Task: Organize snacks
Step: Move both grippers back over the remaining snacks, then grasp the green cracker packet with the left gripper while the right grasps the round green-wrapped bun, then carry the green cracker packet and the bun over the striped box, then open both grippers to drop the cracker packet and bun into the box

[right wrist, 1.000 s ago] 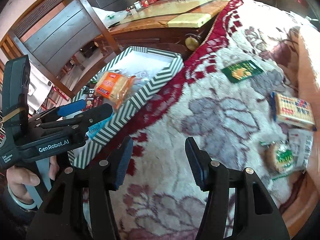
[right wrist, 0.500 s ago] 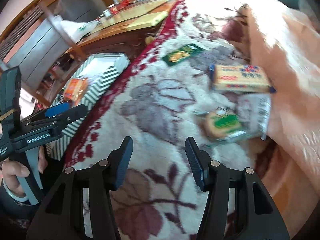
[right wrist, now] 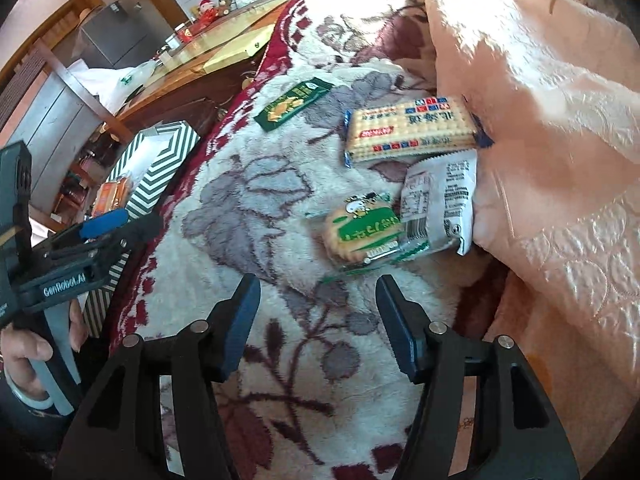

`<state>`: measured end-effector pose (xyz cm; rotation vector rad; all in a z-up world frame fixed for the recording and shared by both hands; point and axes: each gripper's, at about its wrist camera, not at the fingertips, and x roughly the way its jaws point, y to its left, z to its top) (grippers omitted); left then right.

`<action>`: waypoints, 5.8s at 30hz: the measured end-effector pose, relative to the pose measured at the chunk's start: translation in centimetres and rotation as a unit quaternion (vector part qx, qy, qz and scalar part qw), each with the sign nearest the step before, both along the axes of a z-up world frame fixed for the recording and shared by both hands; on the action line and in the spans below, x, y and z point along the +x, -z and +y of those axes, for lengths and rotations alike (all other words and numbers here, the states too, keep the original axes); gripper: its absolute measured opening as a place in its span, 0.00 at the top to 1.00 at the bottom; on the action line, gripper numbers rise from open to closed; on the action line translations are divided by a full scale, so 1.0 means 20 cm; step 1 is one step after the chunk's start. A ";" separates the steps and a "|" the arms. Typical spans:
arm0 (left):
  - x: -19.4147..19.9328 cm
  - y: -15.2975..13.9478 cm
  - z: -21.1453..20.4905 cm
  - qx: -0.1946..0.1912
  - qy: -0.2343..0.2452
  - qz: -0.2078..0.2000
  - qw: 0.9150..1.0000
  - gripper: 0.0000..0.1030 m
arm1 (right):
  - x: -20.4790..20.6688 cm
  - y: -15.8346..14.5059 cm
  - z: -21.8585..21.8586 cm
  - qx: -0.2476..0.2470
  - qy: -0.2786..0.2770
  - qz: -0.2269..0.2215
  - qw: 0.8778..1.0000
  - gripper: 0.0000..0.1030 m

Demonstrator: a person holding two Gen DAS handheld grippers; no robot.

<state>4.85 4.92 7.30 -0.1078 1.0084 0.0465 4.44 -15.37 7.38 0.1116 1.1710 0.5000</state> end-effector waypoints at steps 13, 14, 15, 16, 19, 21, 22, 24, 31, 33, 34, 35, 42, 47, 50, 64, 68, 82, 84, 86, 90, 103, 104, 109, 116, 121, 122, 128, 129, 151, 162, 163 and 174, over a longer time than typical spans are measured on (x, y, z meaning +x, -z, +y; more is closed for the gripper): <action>0.31 0.05 -0.03 -0.032 0.051 0.018 0.998 0.14 | 0.05 0.04 -0.05 0.009 0.015 0.005 1.000 0.41; 0.33 0.05 -0.02 -0.030 0.054 0.021 0.998 0.14 | 0.05 0.04 -0.05 0.008 0.016 0.005 1.000 0.41; 0.37 0.05 -0.02 -0.029 0.058 0.022 0.998 0.14 | 0.05 0.05 -0.05 0.008 0.016 0.006 1.000 0.41; 0.40 0.05 -0.02 -0.031 0.064 0.022 0.997 0.14 | 0.06 0.05 -0.05 0.009 0.017 0.006 1.000 0.41; 0.52 0.06 -0.03 -0.033 0.084 0.026 0.996 0.14 | 0.06 0.04 -0.06 0.011 0.016 0.004 1.000 0.41; 0.61 0.08 -0.05 -0.036 0.108 0.035 0.993 0.14 | 0.06 0.04 -0.06 0.014 0.016 0.004 1.000 0.41; 0.65 0.10 -0.06 -0.035 0.118 0.040 0.992 0.14 | 0.06 0.05 -0.06 0.016 0.017 0.005 1.000 0.41; 0.73 0.14 -0.09 -0.021 0.140 0.057 0.988 0.14 | 0.06 0.05 -0.06 0.018 0.018 0.008 1.000 0.41; 0.96 0.24 -0.13 -0.010 0.156 0.087 0.984 0.14 | 0.07 0.06 -0.06 0.027 0.018 0.014 0.999 0.41; 1.00 0.27 -0.16 0.013 0.157 0.093 0.983 0.14 | 0.08 0.07 -0.06 0.028 0.017 0.017 0.999 0.41; 1.01 0.28 -0.17 0.020 0.159 0.092 0.983 0.15 | 0.08 0.07 -0.06 0.028 0.017 0.018 0.999 0.41; 1.01 0.28 -0.18 0.026 0.163 0.088 0.982 0.15 | 0.08 0.07 -0.06 0.028 0.018 0.020 0.999 0.41; 0.95 0.26 -0.16 0.011 0.162 0.061 0.985 0.55 | 0.09 0.08 -0.07 0.030 0.024 0.021 0.999 0.41; 0.83 0.22 -0.14 0.011 0.141 0.048 0.989 0.55 | 0.09 0.07 -0.06 0.020 0.021 0.011 1.000 0.41; 0.71 0.18 -0.16 0.025 0.135 0.034 0.990 0.55 | 0.11 0.06 -0.05 -0.008 0.015 -0.003 1.000 0.41; 0.22 0.10 -0.09 0.027 0.088 0.009 0.996 0.55 | 0.28 0.12 0.08 -0.052 -0.076 0.017 0.996 0.36; 0.14 0.12 -0.09 0.010 0.079 0.017 0.997 0.55 | 0.25 0.16 0.10 -0.066 -0.079 0.012 0.995 0.47; -0.09 0.12 -0.05 0.024 0.051 0.015 0.998 0.55 | 0.07 0.08 0.17 -0.078 -0.091 -0.020 0.993 0.54; -0.11 0.10 -0.04 0.031 0.047 0.010 0.998 0.55 | 0.05 0.08 0.18 -0.077 -0.092 -0.015 0.993 0.54; -0.13 0.09 -0.04 0.039 0.044 0.006 0.998 0.55 | 0.03 0.06 0.19 -0.068 -0.090 -0.018 0.993 0.54; -0.16 0.06 -0.01 0.044 0.037 -0.003 0.998 0.55 | -0.01 0.00 0.21 -0.060 -0.091 -0.030 0.994 0.54; -0.29 -0.02 0.15 0.050 -0.003 -0.022 0.999 0.55 | -0.08 -0.08 0.36 -0.034 -0.114 -0.037 0.992 0.54; -0.30 -0.03 0.18 0.049 -0.006 -0.024 0.998 0.55 | -0.09 -0.09 0.38 -0.033 -0.117 -0.039 0.992 0.54; -0.33 -0.05 0.26 0.047 -0.025 -0.030 0.998 0.55 | -0.10 -0.14 0.47 -0.026 -0.134 -0.047 0.989 0.54; -0.39 -0.06 0.39 0.042 -0.056 -0.034 0.997 0.55 | -0.13 -0.18 0.63 -0.026 -0.166 -0.057 0.984 0.54; -0.42 -0.07 0.47 0.039 -0.077 -0.036 0.996 0.55 | -0.15 -0.20 0.76 -0.025 -0.190 -0.059 0.980 0.54; -0.43 -0.07 0.49 0.038 -0.083 -0.035 0.995 0.55 | -0.15 -0.21 0.78 -0.025 -0.193 -0.060 0.979 0.54; -0.47 -0.06 0.60 0.033 -0.112 -0.032 0.993 0.55 | -0.17 -0.22 0.91 -0.019 -0.217 -0.060 0.974 0.54; -0.47 -0.06 0.61 0.032 -0.117 -0.032 0.992 0.55 | -0.18 -0.23 0.94 -0.020 -0.221 -0.060 0.973 0.54; -0.54 0.01 0.89 0.007 -0.200 -0.014 0.980 0.55 | -0.19 -0.15 1.41 -0.008 -0.313 -0.028 0.949 0.54; -0.51 0.06 0.94 0.011 -0.220 0.003 0.975 0.55 | -0.07 -0.04 1.56 -0.029 -0.327 -0.023 0.944 0.54; -0.51 0.06 0.94 0.010 -0.220 0.004 0.975 0.55 | -0.06 -0.03 1.58 -0.033 -0.325 -0.024 0.945 0.54; -0.52 0.06 0.96 0.012 -0.232 0.002 0.973 0.53 | -0.03 0.00 1.58 -0.003 -0.312 0.002 0.950 0.51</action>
